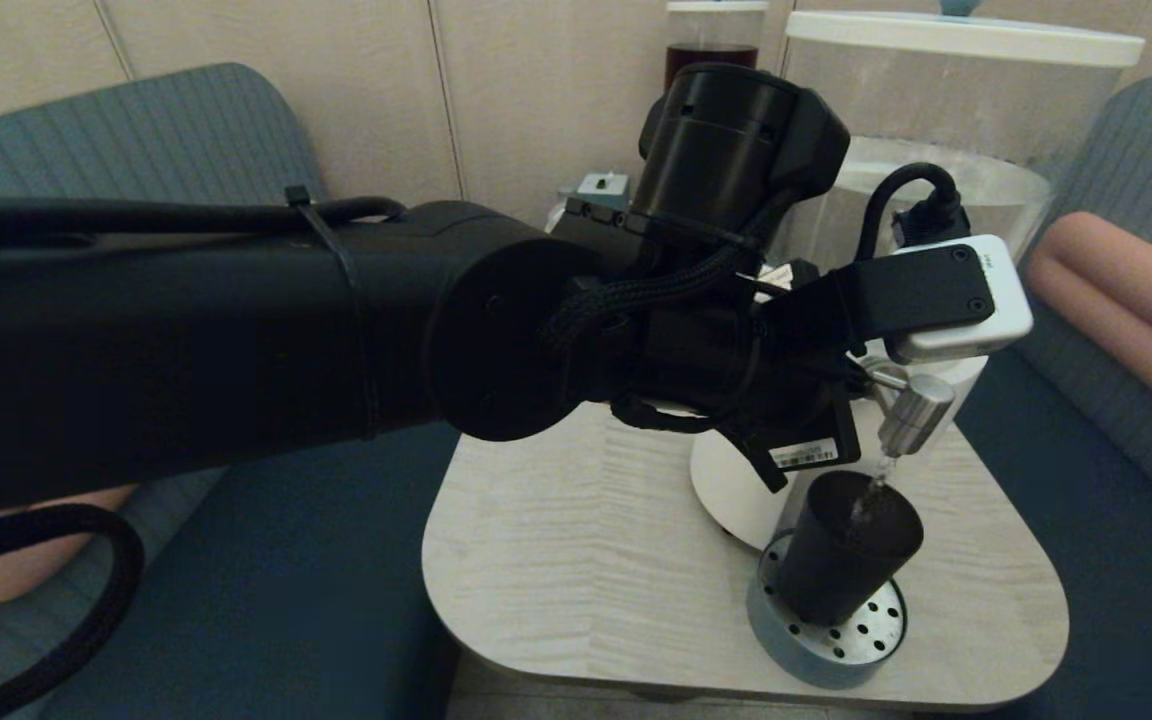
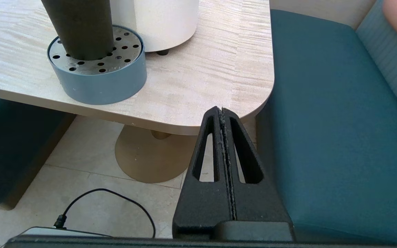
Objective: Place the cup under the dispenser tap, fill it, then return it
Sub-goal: Turn off the faucet
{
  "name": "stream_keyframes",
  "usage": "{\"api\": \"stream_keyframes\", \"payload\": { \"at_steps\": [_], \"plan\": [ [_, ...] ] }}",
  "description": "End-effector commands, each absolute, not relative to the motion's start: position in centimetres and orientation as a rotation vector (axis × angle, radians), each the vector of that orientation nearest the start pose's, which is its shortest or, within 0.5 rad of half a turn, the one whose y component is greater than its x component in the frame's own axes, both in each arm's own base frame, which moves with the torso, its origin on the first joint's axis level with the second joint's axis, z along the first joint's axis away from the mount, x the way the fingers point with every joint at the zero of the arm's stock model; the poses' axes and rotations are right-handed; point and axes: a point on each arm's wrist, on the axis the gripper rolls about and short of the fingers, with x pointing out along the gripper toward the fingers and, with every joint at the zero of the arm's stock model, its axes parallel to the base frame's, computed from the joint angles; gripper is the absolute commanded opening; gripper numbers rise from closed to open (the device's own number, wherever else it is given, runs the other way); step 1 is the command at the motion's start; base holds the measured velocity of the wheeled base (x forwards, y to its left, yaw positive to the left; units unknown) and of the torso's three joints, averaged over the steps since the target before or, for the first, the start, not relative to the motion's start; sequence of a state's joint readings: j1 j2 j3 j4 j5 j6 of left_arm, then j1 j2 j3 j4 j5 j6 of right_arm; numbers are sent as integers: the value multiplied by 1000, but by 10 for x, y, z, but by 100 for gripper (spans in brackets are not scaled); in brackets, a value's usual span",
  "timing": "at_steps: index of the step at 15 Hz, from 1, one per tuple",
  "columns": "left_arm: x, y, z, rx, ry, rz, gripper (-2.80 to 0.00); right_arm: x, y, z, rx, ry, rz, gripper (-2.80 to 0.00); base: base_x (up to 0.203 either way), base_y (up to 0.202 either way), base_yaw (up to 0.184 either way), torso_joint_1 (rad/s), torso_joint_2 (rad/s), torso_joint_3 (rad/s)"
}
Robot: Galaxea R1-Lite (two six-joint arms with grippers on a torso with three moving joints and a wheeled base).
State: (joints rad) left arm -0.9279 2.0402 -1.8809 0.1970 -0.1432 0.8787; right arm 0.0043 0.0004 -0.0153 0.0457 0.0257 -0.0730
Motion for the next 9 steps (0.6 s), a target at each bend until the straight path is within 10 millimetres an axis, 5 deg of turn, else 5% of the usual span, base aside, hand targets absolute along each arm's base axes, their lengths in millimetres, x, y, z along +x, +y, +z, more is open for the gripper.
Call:
{"api": "stream_keyframes", "payload": {
  "at_steps": [1, 9],
  "plan": [
    [247, -335, 281, 925, -158, -1148, -280, -24, 0, 75, -73, 26, 32, -280, 0, 0, 0, 0, 0, 0],
    [250, -340, 279, 915, -193, -1133, -280, -24, 0, 75, -73, 26, 32, -280, 0, 0, 0, 0, 0, 0]
  ]
}}
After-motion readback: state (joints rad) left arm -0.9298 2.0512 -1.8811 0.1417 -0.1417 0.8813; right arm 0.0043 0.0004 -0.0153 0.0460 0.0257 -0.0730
